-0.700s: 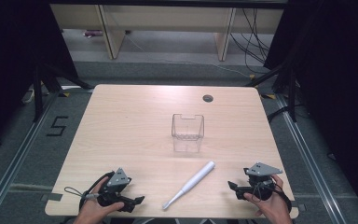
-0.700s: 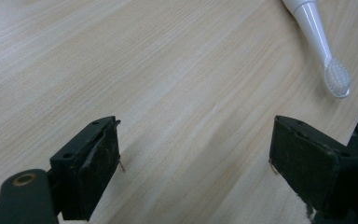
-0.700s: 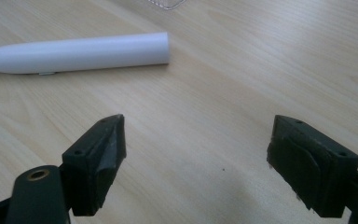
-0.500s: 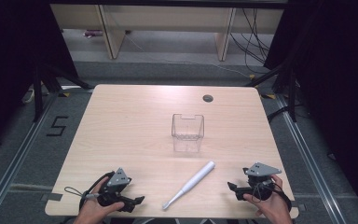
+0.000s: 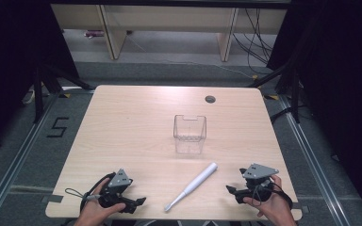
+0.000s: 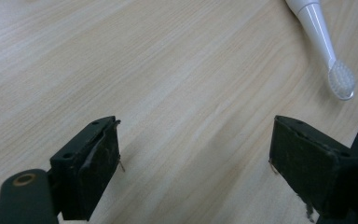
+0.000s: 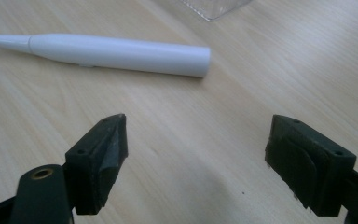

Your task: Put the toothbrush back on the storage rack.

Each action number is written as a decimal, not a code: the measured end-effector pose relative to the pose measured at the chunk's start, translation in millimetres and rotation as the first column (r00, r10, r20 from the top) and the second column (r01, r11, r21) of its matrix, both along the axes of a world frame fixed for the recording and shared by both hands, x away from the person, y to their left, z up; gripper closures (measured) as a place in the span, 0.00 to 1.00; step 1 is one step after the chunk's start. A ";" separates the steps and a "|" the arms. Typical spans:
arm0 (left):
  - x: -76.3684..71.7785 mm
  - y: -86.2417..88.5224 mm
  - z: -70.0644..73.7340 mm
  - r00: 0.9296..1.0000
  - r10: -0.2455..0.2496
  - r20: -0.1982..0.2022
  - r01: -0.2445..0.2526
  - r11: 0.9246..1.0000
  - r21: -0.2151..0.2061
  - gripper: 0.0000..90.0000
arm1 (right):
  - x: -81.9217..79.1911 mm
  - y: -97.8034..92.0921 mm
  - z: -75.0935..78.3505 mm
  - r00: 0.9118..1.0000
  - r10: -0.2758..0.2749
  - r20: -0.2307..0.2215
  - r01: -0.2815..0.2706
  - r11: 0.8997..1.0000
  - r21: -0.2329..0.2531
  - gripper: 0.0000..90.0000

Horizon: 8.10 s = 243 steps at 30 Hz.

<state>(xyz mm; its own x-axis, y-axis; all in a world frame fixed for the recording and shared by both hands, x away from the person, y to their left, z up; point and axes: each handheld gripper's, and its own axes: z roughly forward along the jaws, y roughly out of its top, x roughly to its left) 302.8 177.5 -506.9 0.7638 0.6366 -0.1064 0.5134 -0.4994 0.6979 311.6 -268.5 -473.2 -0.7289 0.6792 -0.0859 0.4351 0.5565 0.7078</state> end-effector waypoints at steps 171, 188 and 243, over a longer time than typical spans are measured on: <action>0.1 0.0 1.1 1.000 -0.007 0.007 0.007 1.000 -0.002 0.17 | 46.7 162.8 24.8 0.820 0.445 -0.360 -0.572 0.646 -0.506 0.74; 0.4 0.0 1.2 1.000 -0.011 0.004 0.011 1.000 0.004 0.17 | 57.1 130.0 53.5 0.927 0.363 -0.097 -0.375 0.911 -0.174 0.74; -0.1 -1.2 -0.2 1.000 0.000 0.001 0.000 1.000 -0.009 0.17 | 84.5 107.6 110.4 0.973 0.223 0.058 -0.230 0.954 0.195 0.74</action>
<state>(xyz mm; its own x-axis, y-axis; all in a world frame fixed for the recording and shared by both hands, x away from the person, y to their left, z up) 302.7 176.3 -507.1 0.7641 0.6355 -0.1111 0.5125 -0.4934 0.7028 396.1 -160.9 -362.8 -0.8644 0.5028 0.0055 0.2868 0.4839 0.8268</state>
